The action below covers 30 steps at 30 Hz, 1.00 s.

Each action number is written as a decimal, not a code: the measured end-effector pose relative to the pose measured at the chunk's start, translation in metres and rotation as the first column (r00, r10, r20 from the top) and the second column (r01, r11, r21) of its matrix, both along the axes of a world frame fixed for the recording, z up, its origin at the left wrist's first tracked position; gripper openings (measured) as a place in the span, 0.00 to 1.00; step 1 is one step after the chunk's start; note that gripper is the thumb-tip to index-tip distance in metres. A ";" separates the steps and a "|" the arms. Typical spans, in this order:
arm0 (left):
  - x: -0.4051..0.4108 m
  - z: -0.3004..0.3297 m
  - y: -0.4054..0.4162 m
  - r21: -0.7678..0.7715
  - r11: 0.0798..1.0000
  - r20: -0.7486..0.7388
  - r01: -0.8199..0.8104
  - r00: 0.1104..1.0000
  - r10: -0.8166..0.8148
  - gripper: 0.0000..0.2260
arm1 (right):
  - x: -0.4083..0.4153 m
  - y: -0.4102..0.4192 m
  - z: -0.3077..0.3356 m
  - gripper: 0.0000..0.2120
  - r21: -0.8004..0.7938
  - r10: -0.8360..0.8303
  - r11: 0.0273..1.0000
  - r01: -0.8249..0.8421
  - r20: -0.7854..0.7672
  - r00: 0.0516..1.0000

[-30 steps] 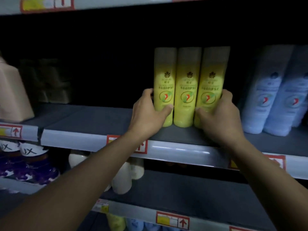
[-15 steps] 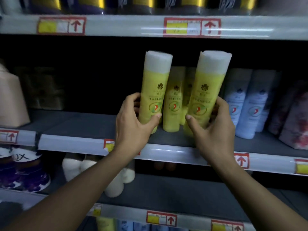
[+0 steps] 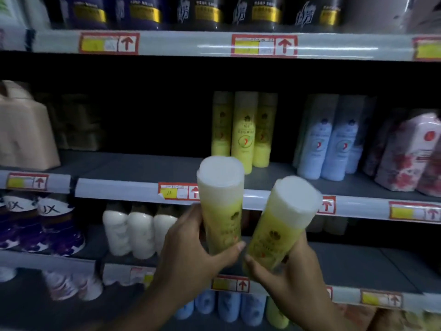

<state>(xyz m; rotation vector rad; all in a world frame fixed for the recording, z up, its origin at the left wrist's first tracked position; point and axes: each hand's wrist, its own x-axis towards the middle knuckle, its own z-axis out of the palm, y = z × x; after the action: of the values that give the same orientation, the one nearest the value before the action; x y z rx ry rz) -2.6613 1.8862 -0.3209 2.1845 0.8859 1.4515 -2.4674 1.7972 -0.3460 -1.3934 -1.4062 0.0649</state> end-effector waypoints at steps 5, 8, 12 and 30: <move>-0.010 -0.067 0.000 -0.215 0.976 -0.085 0.023 0.995 -0.042 0.25 | 0.001 -0.014 -0.049 0.36 -0.261 0.063 0.962 -0.081 -0.079 0.995; -0.012 -0.101 0.007 -0.285 0.958 -0.194 -0.019 0.980 -0.038 0.28 | 0.003 -0.015 -0.068 0.36 -0.406 0.094 0.900 -0.158 -0.172 0.980; -0.008 -0.130 0.020 -0.362 0.928 -0.324 -0.090 0.945 -0.035 0.27 | 0.011 -0.006 -0.086 0.30 -0.502 0.093 0.831 -0.240 -0.300 0.949; 0.081 -0.116 0.136 -0.331 0.925 -0.253 -0.186 0.962 0.103 0.23 | 0.055 0.145 -0.091 0.21 -0.397 -0.018 0.908 -0.131 -0.349 0.937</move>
<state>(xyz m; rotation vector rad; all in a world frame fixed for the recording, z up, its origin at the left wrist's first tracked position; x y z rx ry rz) -2.5803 2.0224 -0.4364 2.0712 1.3037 1.0088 -2.4122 1.9425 -0.4366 -1.5910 -1.1721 0.6549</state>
